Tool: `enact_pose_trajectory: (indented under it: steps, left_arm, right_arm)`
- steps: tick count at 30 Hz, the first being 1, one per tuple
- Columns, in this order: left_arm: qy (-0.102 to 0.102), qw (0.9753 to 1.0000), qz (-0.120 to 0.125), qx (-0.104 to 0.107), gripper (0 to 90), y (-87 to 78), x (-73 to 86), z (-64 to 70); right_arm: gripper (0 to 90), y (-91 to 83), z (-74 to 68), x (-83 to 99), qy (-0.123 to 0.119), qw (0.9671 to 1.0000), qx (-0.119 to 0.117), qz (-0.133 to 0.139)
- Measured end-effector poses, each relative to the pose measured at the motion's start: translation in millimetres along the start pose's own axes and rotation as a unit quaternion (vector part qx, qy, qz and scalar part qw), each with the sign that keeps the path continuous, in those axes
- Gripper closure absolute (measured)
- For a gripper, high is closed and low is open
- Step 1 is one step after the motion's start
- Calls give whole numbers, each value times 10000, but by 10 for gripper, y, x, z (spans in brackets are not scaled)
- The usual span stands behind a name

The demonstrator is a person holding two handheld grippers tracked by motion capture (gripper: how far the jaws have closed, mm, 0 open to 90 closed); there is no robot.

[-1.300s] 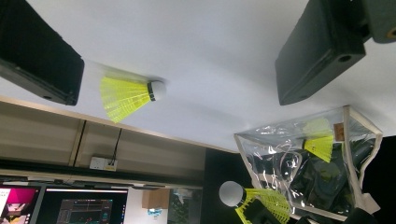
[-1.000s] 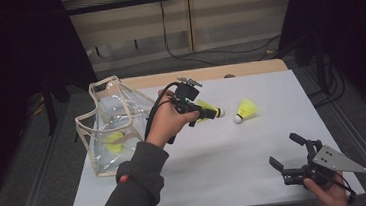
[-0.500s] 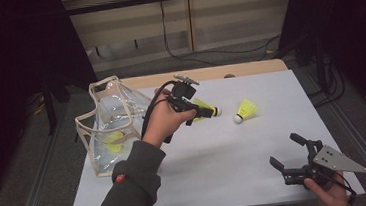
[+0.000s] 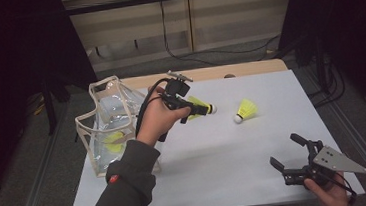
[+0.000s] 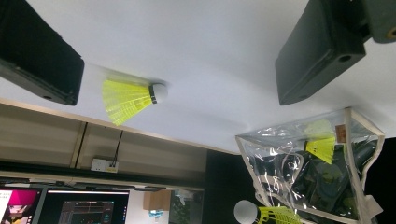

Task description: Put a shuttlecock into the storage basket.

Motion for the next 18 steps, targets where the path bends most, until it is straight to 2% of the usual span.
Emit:
enact_pose_trajectory:
  steps: [4, 5, 11, 16, 18]
  left_arm:
    - [-6, 10000, -17, -76, 857, -46, -3, 0]
    - [18, 10000, -17, -28, 857, -57, -3, -5]
    - [-35, 9999, 7, -98, 857, -107, 3, -9]
    - [-83, 9999, 4, -61, 857, -148, 2, -8]
    - [-105, 9999, 6, -124, 857, -162, 2, -15]
  right_arm:
    - [9, 16, -14, 8, -35, 10000, -33, -3]
    - [9, 14, -12, 13, -16, 10000, -32, -20]
    - [9, 10, 1, 1, 19, 10000, 1, -2]
    - [9, 25, -17, 3, 4, 10000, -27, -6]
    - [9, 30, -16, 5, 10, 10000, -25, -11]
Point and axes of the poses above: each handheld gripper's, and its own axes: y roughly forward along the jaws, x roughly out of its underside, z roughly to its right, the point moved 6 cm from there along y, roughly forward along the jaws, and after that the axes turned 14 degrees about x, right-handed, at the moved point
